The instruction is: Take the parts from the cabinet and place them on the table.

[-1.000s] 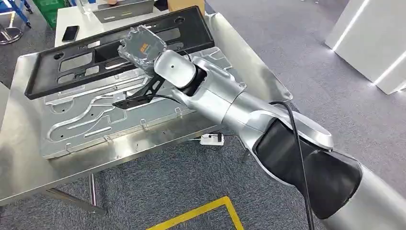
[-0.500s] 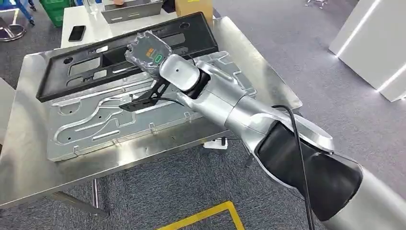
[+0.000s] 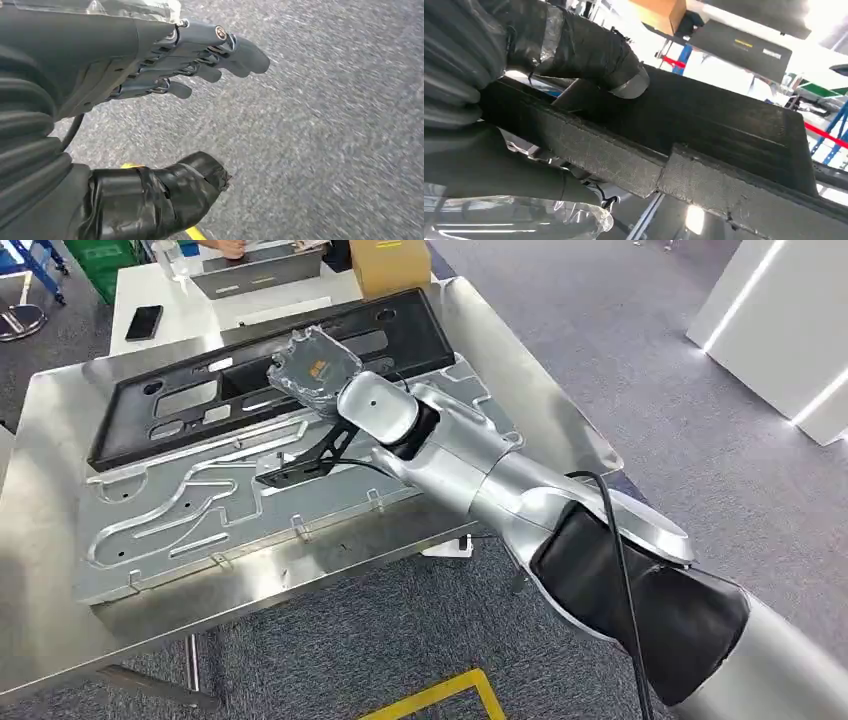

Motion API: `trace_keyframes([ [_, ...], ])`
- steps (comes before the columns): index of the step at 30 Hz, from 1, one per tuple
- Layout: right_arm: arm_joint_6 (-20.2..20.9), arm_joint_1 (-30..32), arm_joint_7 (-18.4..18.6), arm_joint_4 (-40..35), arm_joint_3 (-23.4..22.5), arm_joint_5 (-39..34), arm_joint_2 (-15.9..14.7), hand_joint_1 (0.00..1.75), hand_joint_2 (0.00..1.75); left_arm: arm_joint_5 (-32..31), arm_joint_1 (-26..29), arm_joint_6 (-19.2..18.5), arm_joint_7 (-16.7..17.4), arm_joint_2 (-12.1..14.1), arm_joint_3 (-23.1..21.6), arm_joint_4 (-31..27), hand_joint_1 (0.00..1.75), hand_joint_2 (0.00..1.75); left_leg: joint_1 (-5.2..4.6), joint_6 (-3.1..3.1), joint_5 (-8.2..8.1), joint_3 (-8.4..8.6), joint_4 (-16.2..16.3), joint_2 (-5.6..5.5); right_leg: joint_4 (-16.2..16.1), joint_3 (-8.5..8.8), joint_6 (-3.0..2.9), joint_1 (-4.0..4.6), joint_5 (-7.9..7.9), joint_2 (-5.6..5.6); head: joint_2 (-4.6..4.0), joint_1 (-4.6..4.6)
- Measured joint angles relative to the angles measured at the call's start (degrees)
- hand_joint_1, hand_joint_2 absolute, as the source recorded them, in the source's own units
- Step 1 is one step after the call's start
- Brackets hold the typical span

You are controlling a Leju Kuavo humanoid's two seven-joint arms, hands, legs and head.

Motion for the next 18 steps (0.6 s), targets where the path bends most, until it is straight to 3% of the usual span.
trace_keyframes([
  [1, -0.17, -0.01, 0.02, 0.04, -0.04, 0.0, -0.09, 1.75, 1.75, 0.0, -0.09, -0.04, -0.04, 0.0, 0.0, 0.0, 0.0, 1.75, -0.44, 0.27, -0.53, 0.92, -1.29, -0.04, 0.14, -0.21, 0.27, 0.37, -0.14, 0.12, 0.0, -0.02],
  [4, -0.26, 1.06, -0.06, 0.13, -0.09, 0.0, -0.42, 1.75, 1.75, -0.11, -0.06, -0.06, -0.04, 0.02, 0.02, 0.0, 0.0, 1.75, -0.57, 1.15, -0.8, 0.93, -1.21, -0.16, -0.46, 0.16, 1.05, 0.27, -0.22, 0.09, 0.0, 0.06],
  [5, -0.28, 1.27, -0.07, 0.13, -0.13, 0.0, -0.46, 1.75, 1.75, -0.13, -0.07, -0.07, -0.02, 0.02, 0.02, 0.0, 0.0, 1.75, 0.07, 1.59, -0.57, 1.59, -1.88, -0.11, -0.33, 0.14, 1.54, 0.51, -0.64, 0.09, 0.0, 0.11],
  [6, -0.33, 1.42, -0.07, 0.15, -0.22, 0.0, -0.63, 1.75, 1.75, -0.17, -0.08, -0.07, -0.02, 0.0, 0.02, 0.0, 0.0, 1.75, 0.03, 1.75, -0.61, 2.02, -2.21, -0.07, 0.97, -0.19, 1.83, 0.35, -1.24, -0.09, 0.0, 0.11],
  [7, -0.42, 1.43, -0.11, 0.17, -0.28, 0.0, -0.72, 1.75, 1.75, -0.2, -0.12, -0.07, -0.04, 0.02, 0.02, 0.0, 0.0, 1.75, 0.04, 2.11, -0.8, 2.23, -2.26, -0.04, 3.72, -1.57, 2.06, 0.27, -2.53, -0.23, 0.0, 0.33],
  [9, -0.52, 1.93, -0.26, 0.2, -0.31, 0.09, -0.87, 1.75, 1.75, -0.24, -0.17, -0.13, -0.04, 0.02, 0.02, 0.0, 0.0, 1.75, -0.05, 2.61, -1.27, 2.67, -2.19, 0.03, 13.54, -7.16, 2.34, -0.08, -6.06, -0.26, 0.0, 0.24],
  [10, -0.52, 2.59, -0.39, 0.24, -0.31, 0.11, -0.94, 1.75, 1.75, -0.31, -0.17, -0.13, -0.04, 0.02, 0.02, 0.0, 0.0, 1.75, -0.06, 2.65, -1.55, 2.93, -2.12, 0.02, 17.25, -9.66, 2.47, -0.22, -6.65, -0.29, 0.0, 0.28],
  [11, -0.52, 3.26, -0.55, 0.31, -0.31, 0.11, -1.11, 1.75, 1.75, -0.48, -0.14, -0.11, 0.0, 0.02, 0.02, 0.0, 0.0, 1.75, -0.04, 2.63, -1.86, 3.19, -2.02, -0.02, 17.87, -10.69, 2.54, -0.34, -5.73, -0.32, 0.0, 0.28],
  [12, -0.52, 3.73, -0.66, 0.37, -0.31, 0.13, -1.27, 1.75, 1.75, -0.59, -0.11, -0.02, 0.13, 0.02, 0.02, 0.0, 0.0, 1.75, 0.0, 2.56, -2.2, 3.5, -1.89, -0.13, 15.84, -10.27, 2.56, -0.51, -3.68, -0.35, 0.0, 0.33],
  [14, -0.55, 3.98, -0.74, 0.48, -0.31, 0.13, -1.44, 1.75, 1.75, -0.87, -0.07, 0.02, 0.33, 0.02, 0.02, 0.0, 0.0, 1.75, 0.03, 2.26, -3.07, 4.27, -1.41, -0.28, 6.0, -6.32, 2.36, -0.7, 2.31, -0.4, 0.0, 0.31],
  [15, -0.57, 3.96, -0.72, 0.48, -0.31, 0.13, -1.51, 1.75, 1.75, -0.9, -0.06, 0.04, 0.33, 0.02, 0.02, 0.0, 0.0, 1.75, 0.05, 1.98, -3.55, 4.45, -1.19, -0.29, 1.64, -4.6, 2.18, -0.67, 3.86, -0.45, 0.0, 0.31],
  [16, -0.66, 3.86, -0.74, 0.48, -0.31, 0.13, -1.53, 1.75, 1.75, -0.9, -0.12, 0.06, 0.39, 0.02, 0.02, 0.0, 0.0, 1.75, -0.41, 1.51, -4.0, 4.2, -0.73, -0.33, 0.58, -3.47, 2.06, -0.51, 2.87, -0.42, 0.0, 0.2],
  [18, -0.76, 3.98, -0.83, 0.48, -0.31, 0.13, -1.55, 1.75, 1.75, -0.9, -0.2, 0.09, 0.46, 0.0, 0.02, 0.0, 0.0, 1.75, -0.13, 1.05, -4.04, 4.3, -0.96, -0.3, 0.63, -3.69, 1.67, -0.17, 2.78, -0.19, 0.0, 0.2],
])
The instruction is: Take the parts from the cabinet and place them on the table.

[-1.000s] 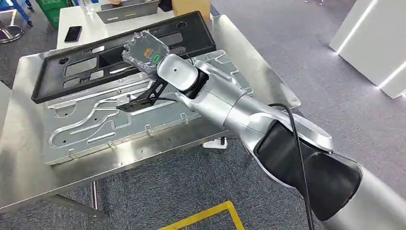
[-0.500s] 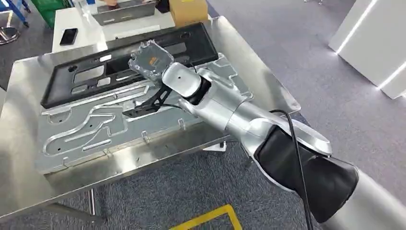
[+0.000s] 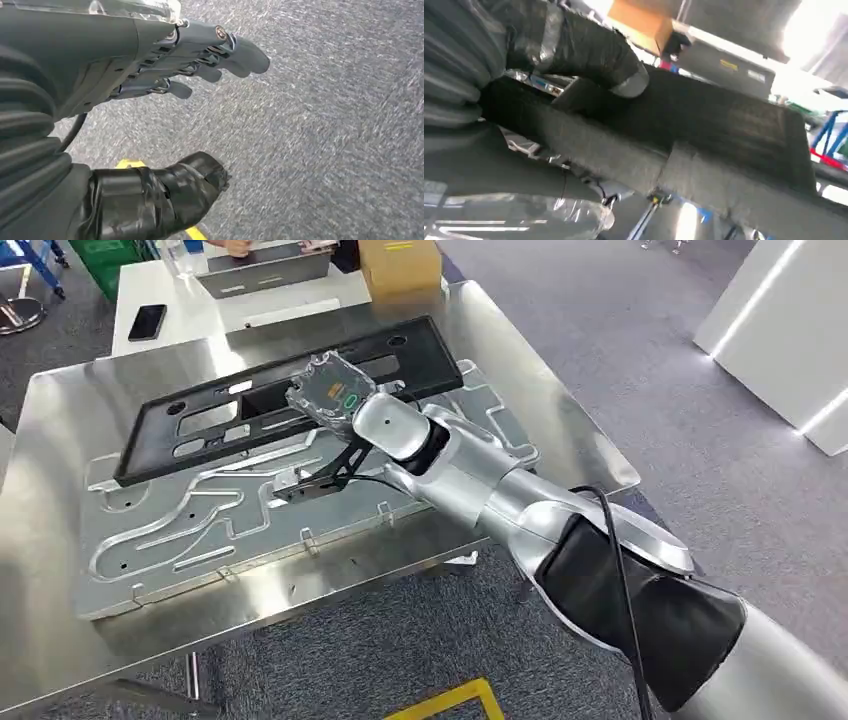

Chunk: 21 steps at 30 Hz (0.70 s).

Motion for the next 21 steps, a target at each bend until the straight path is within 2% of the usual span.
trace_keyframes([
  [1, 0.02, 0.09, -0.02, 0.07, 0.0, 0.0, -0.11, 1.75, 1.75, 0.0, 0.02, 0.0, 0.0, 0.0, 0.0, 0.0, 0.0, 1.75, 0.14, -0.33, -0.08, 0.13, -0.27, 0.04, 0.02, 0.0, -0.37, 0.14, -0.2, 0.07, 0.0, 0.02],
  [2, 0.0, 0.08, 0.02, 0.09, 0.0, 0.11, -0.2, 1.75, 1.75, 0.0, 0.01, 0.02, 0.0, 0.02, 0.0, -0.02, 0.0, 1.75, 0.13, -0.68, -0.38, 0.26, -0.21, 0.02, -0.39, 0.29, -0.75, -0.16, -0.09, 0.06, 0.0, 0.02],
  [3, 0.0, 0.08, 0.02, 0.09, 0.0, 0.13, -0.22, 1.75, 1.75, -0.02, 0.06, 0.02, 0.0, 0.04, 0.0, 0.0, 0.0, 1.75, 0.23, -0.94, -1.04, -0.14, 0.72, 0.18, -0.71, 0.72, -1.0, -0.39, -0.12, 0.07, 0.0, -0.02],
  [4, -0.02, 0.05, 0.04, 0.07, -0.02, 0.17, -0.22, 1.75, 1.75, -0.02, 0.0, 0.02, 0.0, 0.04, 0.0, -0.02, 0.0, 1.75, 0.22, -1.16, -2.34, -1.4, 3.42, 0.21, -0.79, 0.99, -1.3, -0.44, -0.3, 0.03, 0.0, -0.31],
  [6, -0.02, 0.18, 0.04, 0.09, -0.02, 0.2, -0.22, 1.75, 1.75, -0.02, -0.01, 0.04, 0.0, 0.15, 0.0, -0.02, 0.0, 1.75, 0.25, -1.59, -5.76, -6.47, 12.65, 0.21, -0.77, 1.42, -1.75, -0.35, -0.69, 0.02, 0.0, -0.26],
  [7, 0.0, 0.36, 0.0, 0.09, -0.02, 0.24, -0.22, 1.75, 1.75, -0.02, 0.06, 0.04, 0.0, 0.13, 0.0, 0.0, 0.0, 1.75, 0.26, -1.73, -6.52, -8.79, 16.24, 0.21, -0.76, 1.63, -1.82, -0.27, -0.91, 0.02, 0.0, -0.22],
  [8, 0.0, 0.55, 0.0, 0.11, -0.02, 0.26, -0.22, 1.75, 1.75, 0.0, 0.14, 0.04, 0.02, 0.07, 0.0, 0.0, 0.0, 1.75, 0.32, -1.77, -5.99, -10.19, 17.64, 0.22, -0.73, 1.86, -1.83, -0.21, -1.14, 0.04, 0.0, -0.22],
  [9, 0.0, 0.69, 0.0, 0.11, -0.02, 0.26, -0.22, 1.75, 1.75, 0.0, 0.19, 0.04, 0.02, 0.09, 0.0, 0.0, 0.0, 1.75, 0.34, -1.75, -4.22, -10.12, 16.24, 0.22, -0.66, 2.13, -1.77, -0.17, -1.39, 0.08, 0.0, -0.22],
  [10, 0.0, 0.71, 0.0, 0.11, -0.02, 0.31, -0.22, 1.75, 1.75, 0.0, 0.17, 0.04, 0.0, 0.11, 0.0, -0.02, 0.0, 1.75, 0.34, -1.64, -1.39, -8.77, 12.35, 0.22, -0.57, 2.47, -1.74, -0.15, -1.7, 0.1, 0.0, -0.22],
  [11, 0.0, 0.7, 0.0, 0.11, -0.02, 0.31, -0.22, 1.75, 1.75, 0.0, 0.13, 0.04, 0.02, 0.15, 0.0, -0.02, 0.0, 1.75, 0.34, -1.47, 1.79, -6.46, 6.93, 0.24, -0.51, 2.93, -1.63, -0.15, -2.03, 0.12, 0.0, -0.24],
  [12, -0.02, 0.68, 0.0, 0.11, -0.02, 0.31, -0.22, 1.75, 1.75, -0.02, 0.13, 0.04, 0.0, 0.15, 0.0, -0.02, 0.0, 1.75, 0.34, -1.24, 4.23, -4.18, 1.73, 0.31, -0.53, 3.32, -1.45, -0.14, -2.37, 0.11, 0.0, -0.24],
  [13, -0.02, 0.59, 0.02, 0.11, -0.02, 0.31, -0.22, 1.75, 1.75, 0.0, 0.09, 0.04, 0.02, 0.15, 0.0, 0.0, 0.0, 1.75, -0.11, -1.02, 3.06, -3.07, 0.46, 0.27, -0.55, 3.33, -1.16, 0.21, -2.56, 0.16, 0.0, -0.26],
  [16, 0.0, 0.6, 0.0, 0.11, -0.02, 0.33, -0.22, 1.75, 1.75, 0.0, 0.07, 0.04, 0.02, 0.17, 0.0, -0.02, 0.0, 1.75, -0.29, -0.12, 2.95, -3.19, 0.02, 0.16, -0.85, 3.3, -0.37, 0.07, -2.64, 0.23, 0.0, -0.31],
  [18, -0.02, 0.61, -0.04, 0.11, -0.02, 0.33, -0.24, 1.75, 1.75, -0.09, 0.09, -1.27, -0.11, 0.15, 0.0, -0.02, 0.0, 1.75, 0.3, 0.6, 3.22, -2.26, -1.0, 0.29, -0.39, 3.28, 0.37, 0.17, -3.27, 0.03, 0.0, -0.18],
  [19, -0.02, 0.56, -0.09, 0.11, -0.02, 0.33, -0.26, 1.75, 1.75, -0.2, 0.07, -2.76, -0.29, 0.17, 0.0, -0.02, 0.0, 1.75, 0.21, 0.88, 3.04, -1.89, -1.14, 0.23, 1.56, 2.58, 0.55, 0.11, -4.27, -0.14, 0.0, -0.06],
  [21, -0.02, 0.56, -0.13, 0.11, -0.02, 0.33, -0.24, 1.75, 1.75, -0.28, 0.03, -5.25, -0.5, 0.55, 0.0, 0.0, 0.0, 1.75, 0.15, 1.41, 2.68, -1.57, -1.01, 0.24, 10.12, -2.03, 0.69, -0.02, -7.77, -0.14, 0.0, 0.0],
])
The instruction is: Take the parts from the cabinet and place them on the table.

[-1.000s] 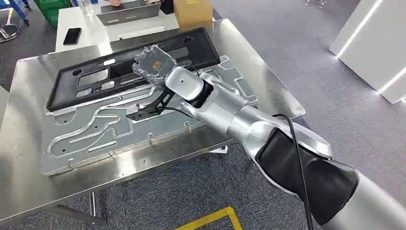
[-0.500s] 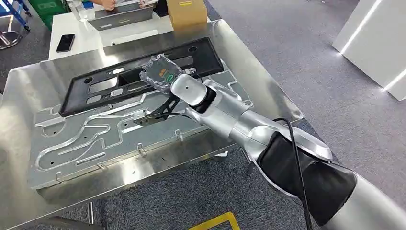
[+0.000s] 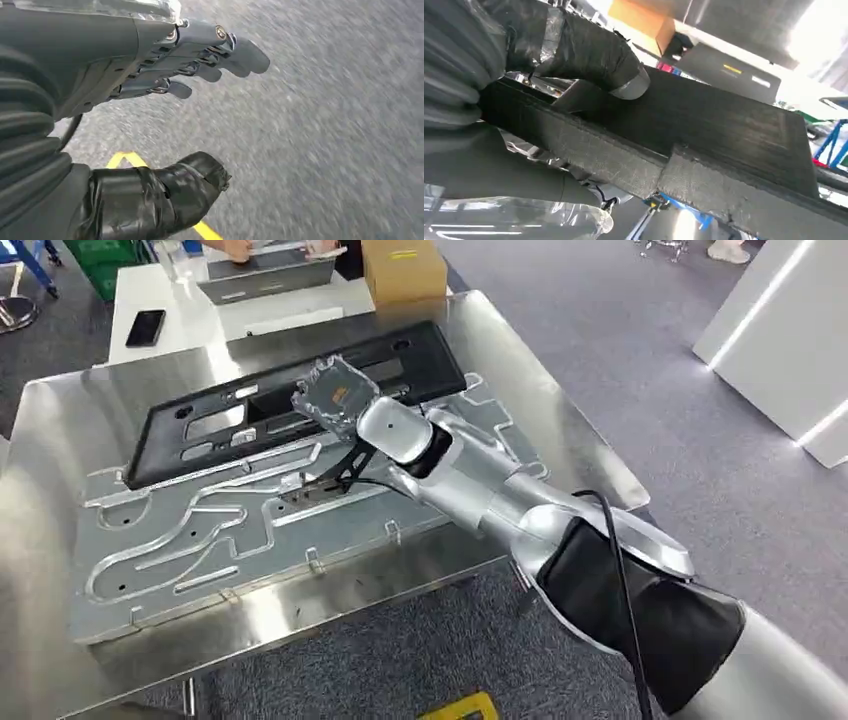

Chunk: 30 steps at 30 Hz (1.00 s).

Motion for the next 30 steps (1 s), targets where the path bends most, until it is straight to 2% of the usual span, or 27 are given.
trace_keyframes([
  [1, -0.02, 0.25, -0.11, 0.0, 0.0, 0.0, 0.02, 1.75, 1.75, -0.02, 0.0, -0.78, 0.0, 0.41, 0.0, 0.0, 0.0, 1.75, -0.02, 0.07, -0.25, 0.14, 0.04, 0.01, 4.34, -2.69, 0.04, -0.05, -1.3, -0.01, 0.0, 0.09],
  [2, -0.04, 0.61, -0.13, 0.0, 0.0, -0.02, 0.02, 1.75, 1.75, 0.0, 0.01, -1.22, 0.0, 0.63, 0.0, 0.0, 0.0, 1.75, -0.03, 0.11, -0.49, 0.32, 0.11, -0.01, 6.78, -4.52, 0.04, -0.08, -1.36, -0.03, 0.0, 0.04],
  [3, -0.07, 0.97, -0.13, 0.0, 0.0, -0.04, 0.04, 1.75, 1.75, 0.0, 0.03, -1.46, 0.0, 0.9, 0.0, 0.0, 0.0, 1.75, -0.02, 0.08, -0.78, 0.57, 0.22, -0.07, 6.24, -4.87, -0.01, -0.12, 0.08, -0.04, 0.0, 0.09],
  [4, -0.07, 1.18, -0.13, 0.0, 0.0, -0.07, 0.04, 1.75, 1.75, 0.0, 0.1, -1.46, 0.0, 1.05, 0.0, 0.0, 0.0, 1.75, -0.02, 0.0, -1.17, 0.91, 0.42, -0.2, 2.85, -3.74, -0.14, -0.19, 2.87, -0.05, 0.0, 0.09],
  [6, -0.11, 1.16, -0.13, 0.0, 0.0, -0.15, 0.02, 1.75, 1.75, 0.0, 0.22, -1.35, 0.04, 1.18, 0.0, 0.0, 0.0, 1.75, -0.02, -0.33, -2.1, 1.59, 0.92, -0.31, -7.02, 0.54, -0.62, -0.18, 8.59, -0.06, 0.0, 0.07],
  [8, -0.33, 1.0, -0.28, -0.04, -0.02, -0.22, 0.24, 1.75, 1.75, -0.04, 0.1, -1.31, 0.22, 1.36, 0.0, 0.0, 0.0, 1.75, -0.33, -0.98, -2.73, 1.26, 1.6, -0.32, -10.27, 2.09, -0.99, 0.06, 7.59, 0.05, 0.0, 0.0],
  [10, -0.44, 1.36, -0.42, 0.0, -0.04, -0.39, 0.37, 1.75, 1.75, -0.07, 0.13, -1.29, 0.35, 1.35, 0.0, 0.0, 0.0, 1.75, -0.07, -1.5, -2.68, 1.29, 1.0, -0.33, -9.98, 2.05, -1.38, 0.42, 7.43, 0.18, 0.0, 0.04],
  [11, -0.48, 1.46, -0.46, 0.0, -0.04, -0.52, 0.37, 1.75, 1.75, -0.09, 0.12, -1.31, 0.4, 1.38, 0.0, 0.0, 0.0, 1.75, -0.06, -1.8, -2.77, 1.48, 0.89, -0.31, -10.23, 2.17, -1.65, 0.38, 7.45, 0.21, 0.0, -0.02],
  [12, -0.52, 1.55, -0.63, -0.04, -0.09, -0.7, 0.55, 1.75, 1.75, -0.11, 0.17, -1.33, 0.42, 1.44, 0.0, 0.0, 0.0, 1.75, 0.0, -2.13, -3.26, 1.18, 1.08, -0.24, -10.79, 2.67, -1.97, -0.12, 7.52, 0.2, 0.0, 0.0],
  [13, -0.7, 1.6, -0.87, -0.04, -0.11, -0.74, 0.61, 1.75, 1.75, -0.15, 0.15, -1.35, 0.39, 1.44, 0.0, 0.0, 0.0, 1.75, 0.02, -2.33, -3.88, 1.01, 2.48, -0.07, -10.99, 3.06, -2.16, -0.09, 7.4, 0.17, 0.0, -0.13],
  [14, -1.09, 1.6, -1.05, -0.04, -0.13, -0.87, 0.77, 1.75, 1.75, -0.3, 0.07, -1.37, 0.35, 1.55, 0.0, 0.0, 0.0, 1.75, 0.01, -2.53, -5.44, -0.68, 5.8, -0.05, -11.0, 3.3, -2.46, -0.09, 7.2, 0.17, 0.0, -0.33],
  [16, -2.01, 2.15, -1.49, -0.04, -0.26, -1.12, 1.2, 1.75, 1.75, -0.59, 0.07, -1.51, 0.35, 1.77, 0.0, 0.0, 0.0, 1.75, 0.06, -2.96, -8.45, -5.82, 14.92, -0.05, -10.97, 3.79, -2.83, 0.07, 6.83, 0.14, 0.0, -0.28],
  [17, -2.49, 2.69, -1.7, -0.04, -0.28, -1.27, 1.49, 1.75, 1.75, -0.72, 0.17, -1.59, 0.18, 1.77, 0.0, 0.0, 0.0, 1.75, 0.08, -3.07, -8.7, -7.87, 17.78, -0.04, -10.93, 4.03, -2.88, 0.15, 6.6, 0.14, 0.0, -0.26],
  [18, -2.89, 3.24, -2.03, -0.04, -0.28, -1.44, 1.66, 1.75, 1.75, -0.7, 0.25, -1.86, -0.09, 1.75, 0.0, 0.0, 0.0, 1.75, 0.09, -3.1, -7.79, -8.61, 17.91, -0.04, -10.86, 4.23, -2.89, 0.19, 6.39, 0.15, 0.0, -0.28],
  [19, -3.15, 3.69, -2.3, -0.04, -0.31, -1.53, 1.86, 1.75, 1.75, -0.52, 0.27, -2.21, -0.48, 1.77, 0.0, 0.0, 0.0, 1.75, 0.1, -3.03, -5.54, -8.06, 15.42, -0.04, -10.71, 4.46, -2.85, 0.22, 6.1, 0.21, 0.0, -0.26],
  [20, -3.3, 3.92, -2.47, -0.04, -0.31, -1.57, 2.08, 1.75, 1.75, -0.33, 0.24, -2.51, -0.85, 1.79, 0.0, 0.0, 0.0, 1.75, 0.09, -2.93, -2.94, -6.54, 11.43, -0.04, -10.61, 4.7, -2.83, 0.22, 5.86, 0.24, 0.0, -0.26],
  [21, -3.56, 3.99, -2.69, -0.07, -0.33, -1.66, 2.43, 1.75, 1.75, 0.13, 0.15, -2.6, -1.27, 1.81, 0.0, 0.0, 0.0, 1.75, 0.09, -2.78, 0.25, -4.03, 5.63, -0.02, -10.55, 5.02, -2.69, 0.22, 5.56, 0.25, 0.0, -0.28],
  [22, -3.96, 4.0, -2.82, -0.11, -0.44, -1.77, 2.71, 1.75, 1.75, 0.39, 0.1, -2.6, -1.64, 1.81, 0.04, 0.0, 0.0, 1.75, 0.06, -2.54, 1.0, -2.5, 1.61, 0.02, -10.56, 5.2, -2.55, 0.21, 5.37, 0.27, 0.0, -0.28],
  [23, -4.53, 3.93, -3.06, -0.15, -0.63, -1.88, 2.89, 1.75, 1.75, 0.44, -0.03, -2.58, -1.73, 1.81, 0.04, 0.0, 0.0, 1.75, -0.41, -2.28, 0.62, -1.69, 0.9, -0.05, -10.51, 4.96, -2.28, 0.6, 5.3, 0.42, 0.0, -0.33],
  [26, -5.29, 4.76, -3.41, -0.33, -1.03, -2.31, 3.45, 1.75, 1.75, 0.31, 0.0, -2.34, -1.53, 1.84, 0.07, 0.0, 0.0, 1.75, -0.53, -1.4, 0.5, -1.75, 0.96, -0.17, -11.02, 5.3, -1.52, 0.46, 5.25, 0.39, 0.0, -0.26],
  [27, -5.4, 5.06, -3.43, -0.35, -1.05, -2.53, 3.56, 1.75, 1.75, 0.13, -0.01, -2.27, -1.35, 1.81, 0.07, 0.02, 0.0, 1.75, 0.0, -0.94, 0.81, -1.24, 0.27, -0.16, -10.9, 5.42, -1.08, 0.64, 4.93, 0.4, 0.0, -0.22],
  [28, -5.49, 5.43, -3.45, -0.33, -1.09, -2.65, 3.56, 1.75, 1.75, 0.09, -0.02, -2.18, -1.18, 1.81, 0.07, 0.0, 0.0, 1.75, 0.06, -0.78, 0.85, -0.83, -0.06, -0.13, -9.69, 5.02, -0.78, 0.55, 4.1, 0.2, 0.0, -0.2],
  [29, -5.66, 5.6, -3.45, -0.33, -1.14, -2.75, 3.61, 1.75, 1.75, 0.04, -0.02, -2.1, -1.05, 1.83, 0.07, 0.0, 0.0, 1.75, 0.06, -0.49, 0.75, -0.73, -0.07, -0.13, -6.88, 3.68, -0.53, 0.47, 2.44, 0.04, 0.0, 0.0],
  [30, -5.71, 5.65, -3.48, -0.33, -1.14, -2.78, 3.61, 1.75, 1.75, 0.0, -0.03, -2.07, -1.03, 1.84, 0.07, 0.0, 0.0, 1.75, 0.05, -0.36, 0.72, -0.72, -0.06, -0.11, -5.65, 3.04, -0.5, 0.44, 1.81, 0.02, 0.0, 0.0],
])
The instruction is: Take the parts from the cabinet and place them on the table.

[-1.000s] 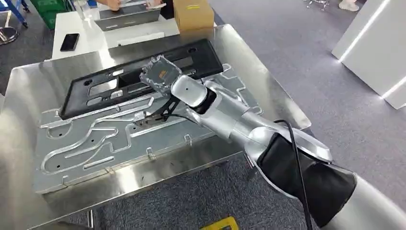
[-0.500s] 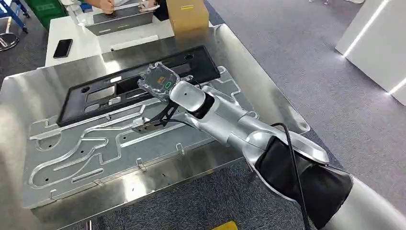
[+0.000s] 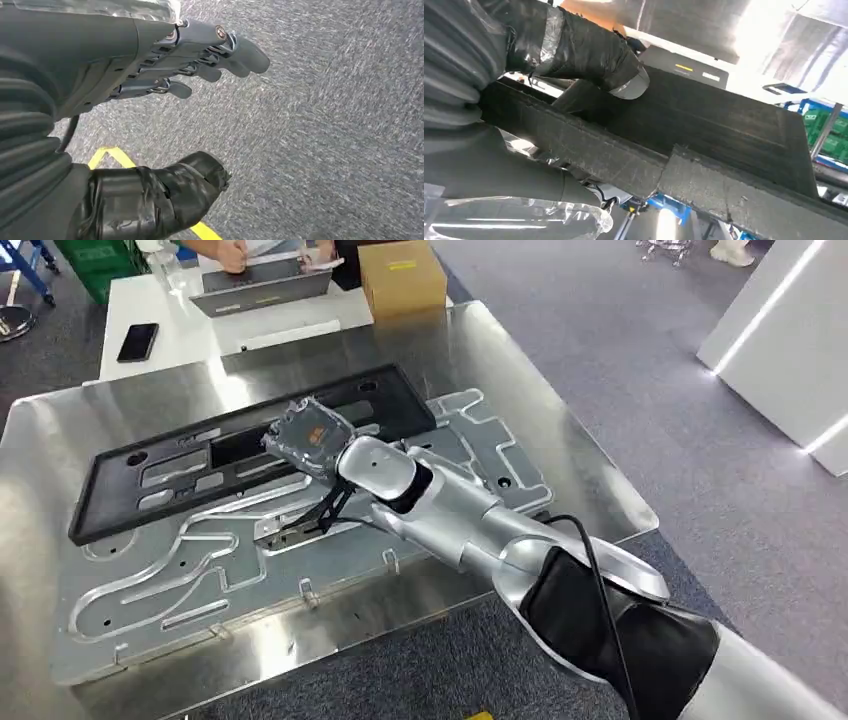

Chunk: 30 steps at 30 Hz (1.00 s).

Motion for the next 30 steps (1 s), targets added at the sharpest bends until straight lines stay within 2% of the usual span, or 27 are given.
trace_keyframes([
  [4, -0.06, 0.04, -0.02, 0.0, 0.0, -0.02, 0.04, 1.75, 1.75, 0.0, 0.0, 0.0, 0.02, 0.0, 0.0, 0.0, 0.0, 1.75, 0.0, 0.07, -0.02, 0.0, 0.01, 0.0, 0.8, -0.4, 0.02, -0.03, -0.38, 0.01, 0.0, -0.02],
  [5, -0.24, 0.33, -0.11, 0.0, -0.04, -0.13, 0.09, 1.75, 1.75, -0.02, 0.0, 0.0, 0.19, 0.0, 0.0, 0.0, 0.0, 1.75, -0.08, 0.2, -0.11, 0.04, 0.06, 0.01, 5.63, -2.93, 0.15, -0.21, -2.45, -0.01, 0.0, -0.11],
  [6, -0.28, 0.68, -0.39, 0.0, -0.09, -0.26, 0.11, 1.75, 1.75, 0.02, 0.0, -0.11, 0.35, 0.0, 0.0, 0.0, 0.0, 1.75, -0.13, 0.31, -0.2, 0.07, 0.07, 0.02, 9.11, -4.81, 0.21, -0.31, -3.7, -0.02, 0.0, -0.07],
  [7, -0.72, 1.98, -3.08, -0.04, -0.26, -1.77, 1.0, 1.75, 1.75, 0.46, 0.02, -1.64, 0.66, 0.0, 0.07, 0.0, 0.0, 1.75, -0.12, 0.06, -0.95, 0.53, 0.62, -0.09, 1.8, -2.59, -0.15, -0.5, 3.33, -0.07, 0.0, -0.04],
  [8, -0.98, 1.86, -3.17, -0.22, -0.31, -1.86, 1.42, 1.75, 1.75, 0.44, 0.0, -1.75, 0.66, 0.02, 0.07, 0.0, 0.0, 1.75, -0.12, -0.22, -1.29, 0.59, 0.94, -0.09, -2.88, -0.4, -0.43, -0.46, 5.12, -0.06, 0.0, -0.07],
  [9, -1.26, 1.75, -3.21, -0.31, -0.37, -1.92, 1.75, 1.75, 1.75, 0.46, -0.02, -1.88, 0.63, 0.02, 0.07, 0.0, 0.0, 1.75, -0.48, -0.63, -1.57, 0.26, 1.34, -0.11, -3.99, 0.58, -0.57, -0.28, 4.18, -0.06, 0.0, -0.13],
  [11, -1.31, 1.67, -3.43, -0.57, -0.48, -1.94, 2.6, 1.75, 1.75, 0.48, -0.1, -2.1, 0.63, 0.09, 0.09, 0.0, 0.0, 1.75, -0.31, -1.03, -1.53, 0.12, 1.37, -0.06, -4.28, 0.35, -0.82, -0.08, 4.25, 0.11, 0.0, -0.11],
  [12, -1.31, 1.73, -3.5, -0.59, -0.48, -1.94, 2.64, 1.75, 1.75, 0.5, -0.09, -2.23, 0.59, 0.09, 0.09, 0.0, 0.0, 1.75, -0.2, -1.33, -1.5, 0.22, 1.16, -0.07, -4.28, 0.38, -1.17, 0.1, 4.19, 0.15, 0.0, -0.09],
  [14, -1.33, 1.71, -3.5, -0.66, -0.5, -1.99, 2.99, 1.75, 1.75, 0.52, -0.05, -2.3, 0.57, 0.15, 0.09, 0.0, 0.0, 1.75, -0.11, -1.9, -2.28, -0.13, 2.01, 0.03, -4.97, 0.84, -1.73, -0.46, 4.53, -0.01, 0.0, -0.11],
  [15, -1.33, 1.64, -3.5, -0.66, -0.55, -1.99, 3.21, 1.75, 1.75, 0.48, 0.09, -2.3, 0.7, 0.17, 0.11, 0.02, 0.0, 1.75, -0.1, -2.2, -3.77, -0.97, 4.16, 0.09, -5.07, 0.93, -1.8, -0.49, 4.54, 0.02, 0.0, -0.37],
  [16, -1.35, 1.58, -3.5, -0.72, -0.63, -2.05, 3.37, 1.75, 1.75, 0.48, 0.11, -2.32, 0.74, 0.31, 0.13, 0.02, 0.0, 1.75, -0.04, -2.44, -5.69, -2.7, 7.81, 0.09, -5.07, 0.92, -2.15, -0.46, 4.5, 0.02, 0.0, -0.46],
  [17, -1.33, 1.62, -3.5, -0.79, -0.9, -2.05, 3.61, 1.75, 1.75, 0.52, 0.1, -2.32, 0.74, 0.33, 0.35, 0.02, 0.0, 1.75, 0.04, -2.68, -7.65, -4.93, 12.39, 0.09, -5.04, 0.92, -2.2, -0.34, 4.49, 0.02, 0.0, -0.39],
  [18, -1.33, 1.7, -3.5, -0.77, -0.98, -2.05, 3.67, 0.0, 0.0, 0.55, 0.09, -2.36, 0.72, 0.33, 0.52, 0.02, 0.0, 1.75, 0.1, -2.91, -8.85, -7.09, 16.43, 0.09, -5.03, 0.93, -2.27, -0.24, 4.44, 0.02, 0.0, -0.42],
  [19, -1.33, 1.77, -3.52, -0.76, -1.03, -2.05, 3.71, 0.0, 0.0, 0.55, 0.11, -2.36, 0.68, 0.33, 0.63, 0.02, 0.0, 1.75, 0.19, -3.08, -8.67, -8.12, 18.03, 0.1, -5.0, 0.95, -2.32, -0.21, 4.4, 0.02, 0.0, -0.39],
  [20, -1.33, 1.8, -3.52, -0.76, -1.07, -2.05, 3.72, 0.0, 0.0, 0.57, 0.11, -2.36, 0.66, 0.33, 0.77, 0.02, 0.0, 1.75, 0.28, -3.22, -7.44, -7.96, 17.23, 0.1, -5.0, 1.01, -2.31, -0.24, 4.36, 0.02, 0.0, -0.39],
  [21, -1.33, 1.76, -3.52, -0.79, -1.18, -2.05, 3.74, 0.0, 0.0, 0.57, 0.12, -2.38, 0.61, 0.37, 0.92, 0.02, 0.0, 1.75, 0.45, -3.31, -4.88, -6.4, 13.6, 0.11, -4.93, 1.12, -2.26, -0.35, 4.25, 0.04, 0.0, -0.39],
  [23, -1.35, 1.67, -3.52, -0.79, -1.42, -2.05, 3.91, 0.0, 0.0, 0.59, 0.04, -2.69, 0.35, 0.48, 1.01, 0.02, 0.0, 1.75, 0.82, -3.53, -0.1, -1.77, 4.11, 0.19, -4.73, 1.48, -1.8, -0.65, 3.93, 0.13, 0.0, -0.42],
  [24, -1.38, 1.59, -3.52, -0.79, -1.49, -2.05, 4.02, 0.0, 0.0, 0.59, -0.06, -2.91, 0.26, 0.44, 1.03, 0.04, 0.0, 1.75, 0.7, -3.65, -1.22, -0.6, 2.0, 0.11, -4.85, 1.62, -1.49, -0.64, 3.8, 0.16, 0.0, -0.41],
  [25, -1.4, 1.48, -3.52, -0.79, -1.49, -2.08, 4.02, 0.0, 0.0, 0.57, -0.19, -3.08, 0.17, 0.5, 1.03, 0.07, 0.0, 0.0, 0.17, -3.01, -1.11, -0.13, 0.93, -0.08, -4.62, 1.35, -1.13, -0.38, 3.78, 0.18, 0.0, -0.77],
  [26, -1.42, 1.44, -3.52, -0.79, -1.49, -2.08, 4.02, 0.0, 0.0, 0.5, -0.16, -3.08, 0.15, 0.5, 1.05, 0.07, 0.0, 0.0, 0.14, -2.33, -1.12, -0.23, 1.32, -0.15, -4.89, 1.37, -0.87, -0.41, 3.91, 0.2, 0.0, -0.59],
  [28, -1.42, 1.44, -3.52, -0.79, -1.53, -2.08, 4.02, 0.0, 0.0, 0.44, -0.03, -3.04, 0.19, 0.48, 1.05, 0.07, 0.0, 0.0, -0.07, -1.68, -1.12, -0.22, 1.32, -0.14, -5.17, 1.66, -0.42, -0.47, 3.97, 0.19, 0.0, -0.61],
  [29, -1.42, 1.38, -3.52, -0.79, -1.55, -2.08, 3.98, 0.0, 0.0, 0.39, 0.0, -2.97, 0.37, 0.48, 1.07, 0.07, 0.0, 0.0, 0.41, -1.17, -0.92, 0.03, 0.92, -0.08, -4.94, 1.6, -0.11, -0.31, 3.68, 0.23, 0.0, -0.61],
  [30, -1.42, 1.35, -3.6, -0.79, -1.55, -2.1, 3.96, 0.0, 0.0, 0.39, -0.03, -2.86, 0.52, 0.5, 1.07, 0.07, 0.0, 0.0, 0.37, -0.96, -0.86, 0.2, 0.87, -0.03, -3.64, 1.12, 0.14, -0.51, 2.71, 0.03, 0.0, -0.57],
])
